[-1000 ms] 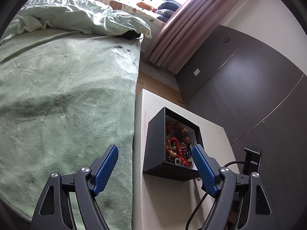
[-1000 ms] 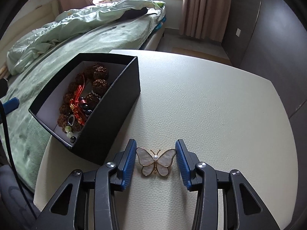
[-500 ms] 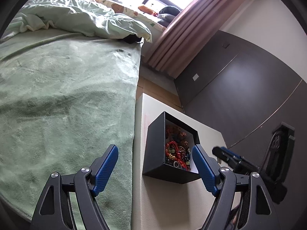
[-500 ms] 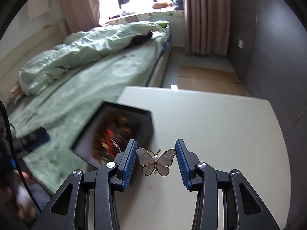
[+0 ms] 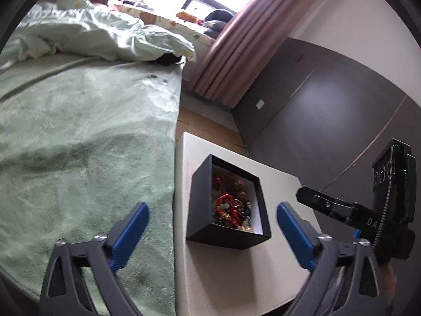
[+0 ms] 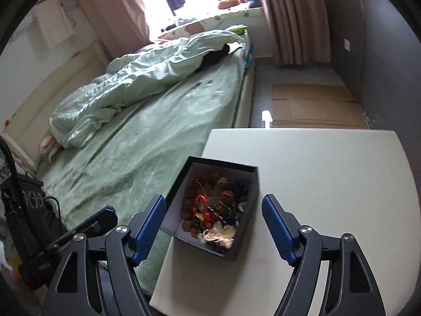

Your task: Organize jewelry

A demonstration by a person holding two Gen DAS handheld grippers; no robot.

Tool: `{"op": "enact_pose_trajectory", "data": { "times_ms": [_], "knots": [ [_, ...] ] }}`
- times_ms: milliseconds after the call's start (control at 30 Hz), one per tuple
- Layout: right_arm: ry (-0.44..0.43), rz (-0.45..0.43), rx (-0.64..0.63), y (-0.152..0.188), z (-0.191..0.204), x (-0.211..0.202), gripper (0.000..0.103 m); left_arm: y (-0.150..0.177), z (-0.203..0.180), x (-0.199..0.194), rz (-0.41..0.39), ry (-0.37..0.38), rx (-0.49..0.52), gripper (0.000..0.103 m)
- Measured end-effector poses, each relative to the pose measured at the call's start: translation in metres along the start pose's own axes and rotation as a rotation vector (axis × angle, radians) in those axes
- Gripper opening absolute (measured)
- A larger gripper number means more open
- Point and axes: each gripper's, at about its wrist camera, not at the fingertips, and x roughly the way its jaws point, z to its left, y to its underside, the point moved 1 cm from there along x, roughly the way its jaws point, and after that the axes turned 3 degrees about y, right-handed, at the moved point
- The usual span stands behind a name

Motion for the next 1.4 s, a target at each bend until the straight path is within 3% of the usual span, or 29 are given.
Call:
{"op": "enact_pose_trajectory", "data": {
  "times_ms": [100,200,300,400,833,1033,1400],
  "knots": [
    [0.019,-0.010,0.029,0.007,-0.012,-0.020,0.077,0.002,-0.013,-0.007,-0.005,0.012,0.017,0.102],
    [0.039,-0.018,0.049,0.013,-0.022,-0.037,0.088,0.005,-0.027,-0.018,-0.015,0.014,0.039,0.102],
    [0.057,-0.026,0.076,0.025,-0.032,-0.058,0.091,0.007,-0.046,-0.030,-0.020,0.004,0.074,0.102],
    [0.060,-0.045,0.093,0.036,-0.037,-0.078,0.103,0.008,-0.064,-0.042,-0.020,-0.022,0.112,0.103],
    [0.138,-0.188,0.108,0.083,-0.049,-0.184,0.103,0.032,-0.151,-0.105,-0.072,-0.079,0.295,0.103],
    [0.099,-0.216,0.110,0.101,-0.054,-0.219,0.103,0.052,-0.172,-0.117,-0.042,-0.128,0.340,0.103],
    [0.026,-0.235,0.091,0.134,-0.049,-0.266,0.103,0.082,-0.197,-0.150,-0.060,-0.128,0.381,0.103]
  ]
}}
